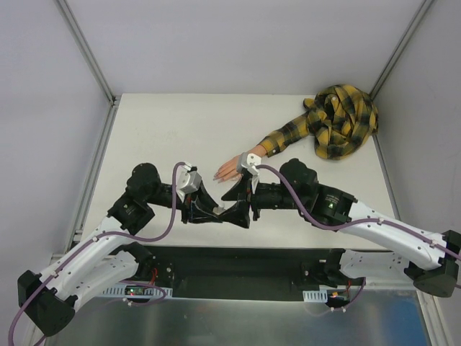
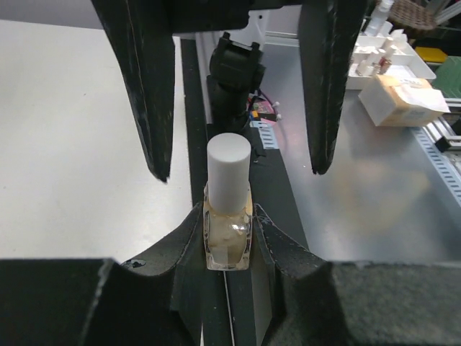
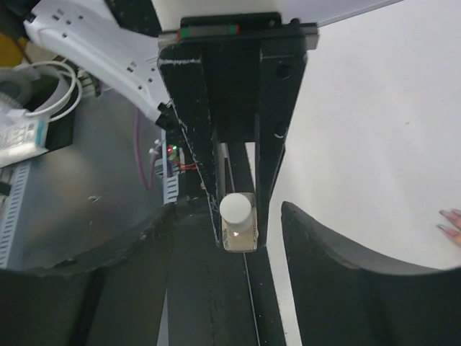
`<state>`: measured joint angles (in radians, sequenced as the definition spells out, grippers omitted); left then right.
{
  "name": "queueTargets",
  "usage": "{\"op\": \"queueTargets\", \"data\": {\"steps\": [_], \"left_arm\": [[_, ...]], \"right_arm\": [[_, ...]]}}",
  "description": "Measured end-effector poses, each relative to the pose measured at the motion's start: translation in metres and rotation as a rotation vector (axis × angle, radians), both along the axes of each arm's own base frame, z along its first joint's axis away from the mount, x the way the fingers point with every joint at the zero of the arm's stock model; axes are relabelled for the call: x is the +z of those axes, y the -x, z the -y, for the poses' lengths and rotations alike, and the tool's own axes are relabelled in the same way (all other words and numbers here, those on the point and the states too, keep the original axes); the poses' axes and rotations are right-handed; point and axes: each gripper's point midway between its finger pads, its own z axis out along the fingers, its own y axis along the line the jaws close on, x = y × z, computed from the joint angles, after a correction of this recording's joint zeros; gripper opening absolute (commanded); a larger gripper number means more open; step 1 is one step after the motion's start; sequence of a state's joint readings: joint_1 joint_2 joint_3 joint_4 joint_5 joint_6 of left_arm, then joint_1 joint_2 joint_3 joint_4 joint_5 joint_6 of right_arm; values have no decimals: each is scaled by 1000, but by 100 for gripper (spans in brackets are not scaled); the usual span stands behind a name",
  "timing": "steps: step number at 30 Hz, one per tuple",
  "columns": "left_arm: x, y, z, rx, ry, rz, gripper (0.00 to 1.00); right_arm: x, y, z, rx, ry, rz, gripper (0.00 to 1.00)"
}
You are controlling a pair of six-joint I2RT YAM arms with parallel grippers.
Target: Paint the nails
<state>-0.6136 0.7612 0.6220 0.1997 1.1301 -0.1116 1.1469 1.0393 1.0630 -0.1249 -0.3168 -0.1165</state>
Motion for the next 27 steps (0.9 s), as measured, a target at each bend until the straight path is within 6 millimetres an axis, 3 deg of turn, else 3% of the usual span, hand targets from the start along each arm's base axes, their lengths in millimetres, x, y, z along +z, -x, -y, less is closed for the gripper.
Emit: {"op": "queueTargets", "data": {"steps": [5, 8, 10, 11, 17, 19, 20, 24, 27], "left_arm": [[1, 7, 1, -67, 5, -30, 0], [1, 10, 1, -88, 1, -48, 0], [2, 11, 0, -91, 4, -47, 0], [2, 11, 0, -86, 3, -51, 0], [-1, 0, -1, 19, -8, -43, 0], [-6, -15, -2, 122, -22, -22, 0], [-8, -24, -3, 177, -32, -9, 0], [-12, -40, -6, 289, -51, 62, 0], [-12, -50, -10, 355, -57, 99, 0]], "right_arm": [[-14, 15, -6, 122, 9, -31, 42], [-15, 14, -7, 138, 9, -26, 14], [-15, 10, -7, 132, 1, -19, 8], [-14, 9, -8, 129, -3, -12, 1], [-17, -1, -12, 70, -24, -6, 0], [-22, -29, -11, -181, 10, 30, 0], [-23, -24, -13, -228, 22, 34, 0], [-22, -32, -9, -649, 106, 54, 0], [-21, -40, -12, -783, 88, 36, 1]]}}
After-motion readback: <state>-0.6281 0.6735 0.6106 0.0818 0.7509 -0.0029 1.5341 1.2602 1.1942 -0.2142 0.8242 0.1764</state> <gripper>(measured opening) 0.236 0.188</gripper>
